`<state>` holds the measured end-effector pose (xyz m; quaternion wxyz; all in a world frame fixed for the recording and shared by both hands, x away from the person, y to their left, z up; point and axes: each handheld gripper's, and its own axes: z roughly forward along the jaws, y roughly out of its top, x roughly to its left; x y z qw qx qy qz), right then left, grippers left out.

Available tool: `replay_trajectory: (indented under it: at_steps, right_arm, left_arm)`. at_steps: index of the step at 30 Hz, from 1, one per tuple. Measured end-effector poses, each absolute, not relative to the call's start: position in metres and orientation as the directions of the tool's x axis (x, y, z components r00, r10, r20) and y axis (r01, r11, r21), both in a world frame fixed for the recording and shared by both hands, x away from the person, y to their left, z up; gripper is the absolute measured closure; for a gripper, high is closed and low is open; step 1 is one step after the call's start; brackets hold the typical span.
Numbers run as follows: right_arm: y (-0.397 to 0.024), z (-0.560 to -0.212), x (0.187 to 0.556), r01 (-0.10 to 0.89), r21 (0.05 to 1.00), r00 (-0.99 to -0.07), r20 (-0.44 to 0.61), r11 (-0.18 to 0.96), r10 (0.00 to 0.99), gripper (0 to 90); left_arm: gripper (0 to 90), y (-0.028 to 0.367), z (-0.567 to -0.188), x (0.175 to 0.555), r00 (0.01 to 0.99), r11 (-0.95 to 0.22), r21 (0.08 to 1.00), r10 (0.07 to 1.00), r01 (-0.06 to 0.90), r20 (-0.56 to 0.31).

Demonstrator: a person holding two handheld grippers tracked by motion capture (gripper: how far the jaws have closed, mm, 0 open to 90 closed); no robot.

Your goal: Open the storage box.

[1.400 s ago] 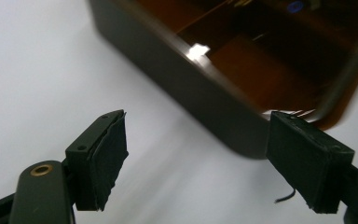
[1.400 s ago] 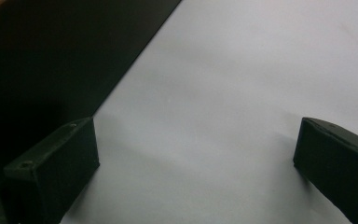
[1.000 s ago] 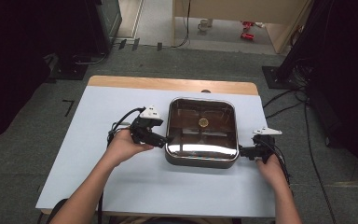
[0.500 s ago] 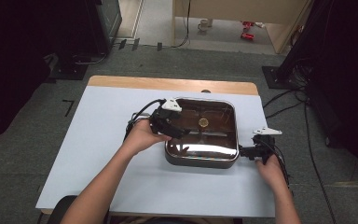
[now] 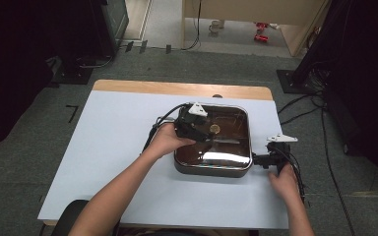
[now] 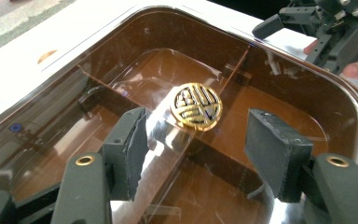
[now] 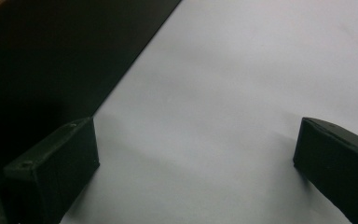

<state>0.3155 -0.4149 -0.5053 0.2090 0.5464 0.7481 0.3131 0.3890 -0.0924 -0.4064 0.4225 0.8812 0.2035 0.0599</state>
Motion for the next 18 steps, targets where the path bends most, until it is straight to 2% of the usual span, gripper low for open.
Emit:
replay_trajectory:
  at_steps: [11, 18]
  right_arm:
    - [-0.415, -0.505, 0.316, 0.687, 0.697, -0.317, 0.028, 0.209, 0.948, 0.0]
    - [-0.415, -0.505, 0.316, 0.686, 0.697, -0.318, 0.028, 0.21, 0.948, 0.0]
  left_arm:
    - [43.7, -0.118, -0.429, 0.393, 0.924, -0.593, 0.752, 0.378, 0.289, -0.056]
    - [57.9, -0.117, -0.43, 0.394, 0.912, -0.582, 0.761, 0.408, 0.289, -0.034]
